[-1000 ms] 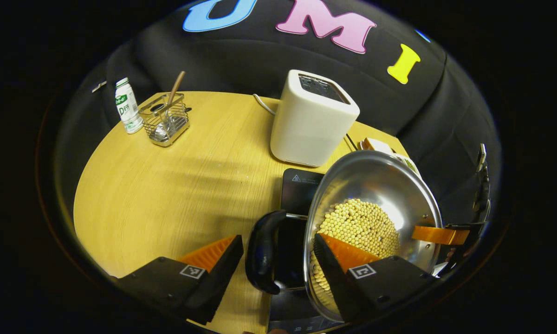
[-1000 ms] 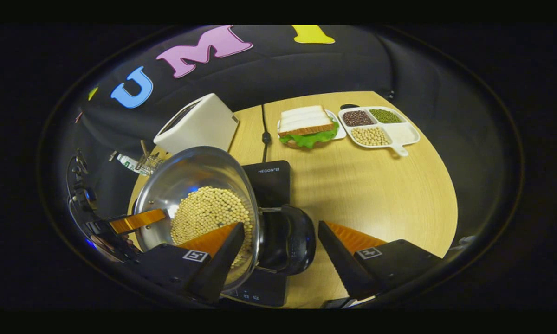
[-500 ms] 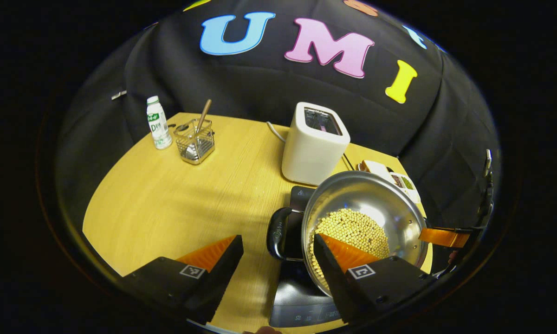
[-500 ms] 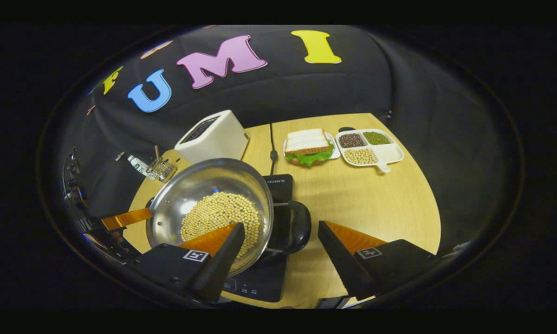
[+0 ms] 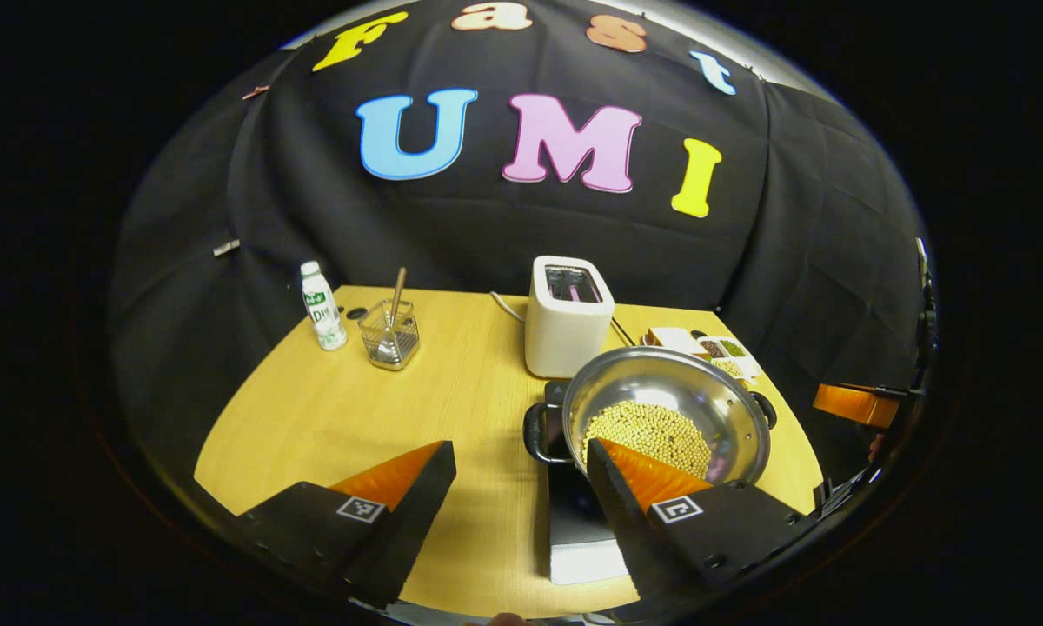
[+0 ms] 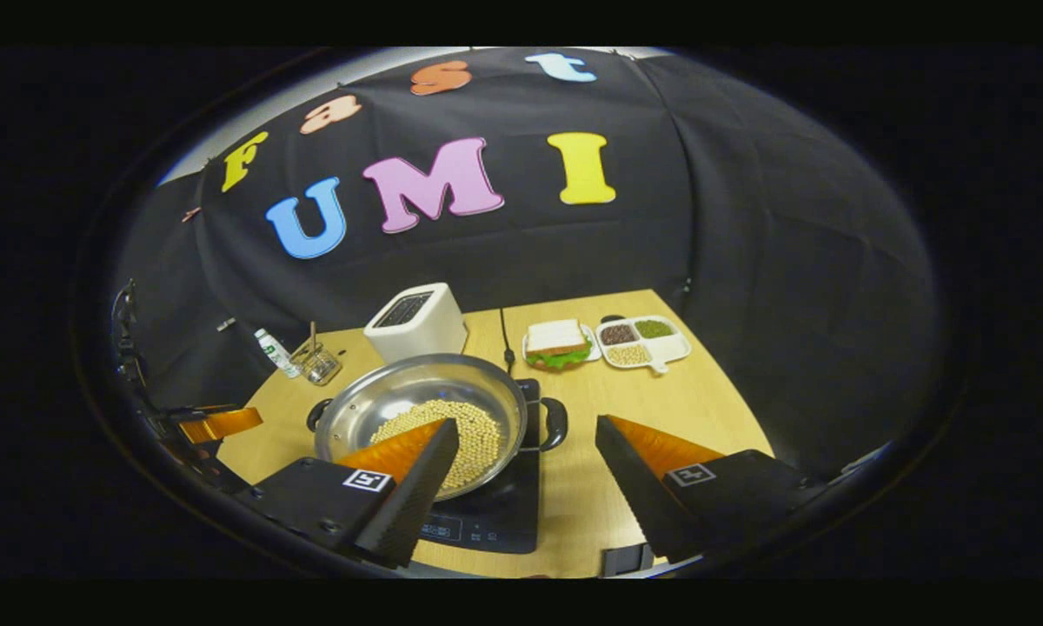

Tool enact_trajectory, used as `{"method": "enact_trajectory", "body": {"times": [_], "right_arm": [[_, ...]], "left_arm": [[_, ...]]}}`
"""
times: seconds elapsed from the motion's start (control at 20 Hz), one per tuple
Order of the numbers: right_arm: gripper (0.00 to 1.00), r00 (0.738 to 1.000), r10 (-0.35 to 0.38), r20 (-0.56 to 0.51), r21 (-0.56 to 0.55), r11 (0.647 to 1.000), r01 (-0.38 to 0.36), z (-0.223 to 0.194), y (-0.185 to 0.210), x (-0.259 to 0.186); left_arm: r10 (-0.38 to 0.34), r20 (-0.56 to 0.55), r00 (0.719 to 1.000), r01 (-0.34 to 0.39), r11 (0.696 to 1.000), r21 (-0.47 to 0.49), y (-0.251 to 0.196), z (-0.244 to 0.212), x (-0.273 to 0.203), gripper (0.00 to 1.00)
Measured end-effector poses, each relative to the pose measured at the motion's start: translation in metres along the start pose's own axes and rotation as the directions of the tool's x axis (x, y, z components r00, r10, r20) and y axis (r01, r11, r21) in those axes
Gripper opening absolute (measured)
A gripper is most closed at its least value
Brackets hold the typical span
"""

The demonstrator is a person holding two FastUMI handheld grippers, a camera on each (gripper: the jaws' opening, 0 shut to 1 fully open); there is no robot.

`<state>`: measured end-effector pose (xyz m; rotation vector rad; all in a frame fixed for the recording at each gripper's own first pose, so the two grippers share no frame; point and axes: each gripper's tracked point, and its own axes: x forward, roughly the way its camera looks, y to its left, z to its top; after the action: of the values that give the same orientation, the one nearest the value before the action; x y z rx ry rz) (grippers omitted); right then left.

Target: First push the handle of the pot to place it horizontally, then grasp the pot with both hands and set it on the induction cooktop.

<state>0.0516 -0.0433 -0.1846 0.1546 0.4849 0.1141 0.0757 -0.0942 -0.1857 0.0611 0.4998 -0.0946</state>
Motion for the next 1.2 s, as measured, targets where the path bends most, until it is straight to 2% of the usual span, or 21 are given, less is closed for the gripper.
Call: {"method": "enact_trajectory", "body": {"times": [0.25, 0.35, 0.55, 0.65, 0.85, 0.9, 0.95, 1.0, 1.1, 1.2], "right_arm": [[0.99, 0.979, -0.009, 0.202, -0.099, 0.995, 0.03, 0.04, 0.022, -0.059], [0.99, 0.971, -0.013, 0.24, -0.13, 0.991, 0.045, 0.044, 0.03, -0.079], [0.99, 0.957, 0.025, 0.289, -0.125, 0.992, 0.012, 0.052, 0.056, -0.109], [0.98, 0.938, 0.028, 0.345, -0.14, 0.99, 0.022, 0.064, 0.061, -0.118], [0.99, 0.92, -0.02, 0.391, -0.114, 0.991, 0.07, 0.072, 0.059, -0.13], [0.99, 0.911, -0.019, 0.412, -0.098, 0.993, 0.065, 0.078, 0.061, -0.136], [0.94, 0.895, -0.019, 0.446, -0.084, 0.994, 0.063, 0.085, 0.06, -0.143], [0.99, 0.876, -0.019, 0.482, -0.071, 0.996, 0.061, 0.092, 0.057, -0.153], [0.99, 0.842, -0.031, 0.539, -0.046, 0.997, 0.066, 0.098, 0.05, -0.171], [1.0, 0.828, -0.059, 0.558, -0.03, 0.995, 0.091, 0.092, 0.039, -0.182]], "left_arm": [[0.008, 0.164, 0.986, -0.013, 1.0, 0.029, 0.015, 0.036, -0.064, 0.95], [0.021, 0.219, 0.975, -0.027, 0.999, 0.025, 0.02, 0.047, -0.09, 0.95], [0.073, 0.315, 0.946, -0.076, 0.997, -0.003, 0.042, 0.056, -0.146, 0.95], [0.106, 0.353, 0.93, -0.116, 0.993, 0.007, 0.054, 0.056, -0.173, 0.95], [0.171, 0.418, 0.892, -0.19, 0.982, 0.003, 0.074, 0.052, -0.218, 0.95], [0.18, 0.437, 0.881, -0.202, 0.979, 0.006, 0.079, 0.051, -0.228, 0.95], [0.188, 0.453, 0.871, -0.212, 0.977, 0.002, 0.082, 0.048, -0.238, 0.95], [0.193, 0.464, 0.865, -0.21, 0.978, -0.015, 0.083, 0.042, -0.245, 0.95], [0.166, 0.473, 0.866, -0.165, 0.985, -0.044, 0.071, 0.028, -0.255, 0.95], [0.142, 0.48, 0.866, -0.135, 0.99, -0.049, 0.064, 0.016, -0.266, 0.95]]}}
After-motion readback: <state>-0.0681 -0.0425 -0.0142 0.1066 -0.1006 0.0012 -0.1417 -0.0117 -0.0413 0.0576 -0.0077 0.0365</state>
